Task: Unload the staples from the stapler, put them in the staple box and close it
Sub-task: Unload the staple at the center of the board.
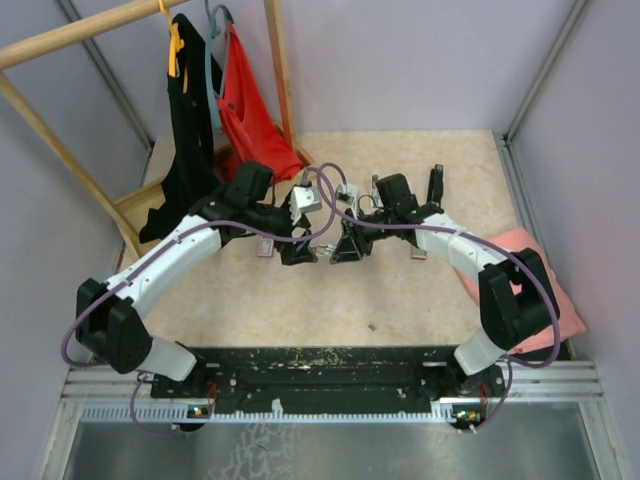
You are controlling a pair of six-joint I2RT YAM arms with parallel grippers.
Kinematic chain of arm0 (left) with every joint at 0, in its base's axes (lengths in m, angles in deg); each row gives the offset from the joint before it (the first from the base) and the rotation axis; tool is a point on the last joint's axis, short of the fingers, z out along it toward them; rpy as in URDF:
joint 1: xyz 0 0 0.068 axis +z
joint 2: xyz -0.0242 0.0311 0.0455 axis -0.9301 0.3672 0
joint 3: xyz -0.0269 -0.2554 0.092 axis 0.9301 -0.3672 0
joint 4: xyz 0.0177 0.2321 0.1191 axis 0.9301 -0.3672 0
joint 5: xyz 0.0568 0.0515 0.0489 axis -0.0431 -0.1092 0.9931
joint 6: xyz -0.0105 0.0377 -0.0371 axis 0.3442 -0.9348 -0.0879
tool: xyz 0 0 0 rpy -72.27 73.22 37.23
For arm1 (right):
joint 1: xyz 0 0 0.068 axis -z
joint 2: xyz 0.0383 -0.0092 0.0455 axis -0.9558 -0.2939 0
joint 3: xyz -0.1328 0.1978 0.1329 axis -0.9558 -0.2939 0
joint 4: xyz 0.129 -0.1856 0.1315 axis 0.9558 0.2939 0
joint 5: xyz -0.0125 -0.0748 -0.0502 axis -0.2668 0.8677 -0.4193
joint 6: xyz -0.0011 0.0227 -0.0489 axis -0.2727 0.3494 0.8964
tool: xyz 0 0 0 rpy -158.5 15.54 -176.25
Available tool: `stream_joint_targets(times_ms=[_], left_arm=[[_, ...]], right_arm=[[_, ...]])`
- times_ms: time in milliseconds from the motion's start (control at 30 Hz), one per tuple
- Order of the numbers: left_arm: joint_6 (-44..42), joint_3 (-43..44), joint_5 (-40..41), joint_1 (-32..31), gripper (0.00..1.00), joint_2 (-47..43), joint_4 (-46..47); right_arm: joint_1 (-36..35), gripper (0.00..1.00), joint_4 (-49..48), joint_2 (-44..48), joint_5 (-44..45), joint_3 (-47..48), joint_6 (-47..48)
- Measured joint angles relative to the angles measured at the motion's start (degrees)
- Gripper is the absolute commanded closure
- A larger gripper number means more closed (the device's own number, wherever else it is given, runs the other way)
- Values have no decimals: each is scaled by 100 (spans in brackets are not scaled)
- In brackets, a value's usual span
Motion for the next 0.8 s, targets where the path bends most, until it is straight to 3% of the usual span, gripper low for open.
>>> stream_joint_targets(times_ms=[100,433,667,800], left_arm=[[48,186,35,0,2,315,-46],[96,824,39,-28,22,920,-310],[13,927,39,-101,23,1093,-522],[-24,938,70,-153,37,1130,-566]], right_arm=[[0,99,-24,52,20,-28,2],[-11,99,7,59,153,-39,74],[-13,99,68,59,179,-39,96],[-13,99,127,72,181,-46,105]])
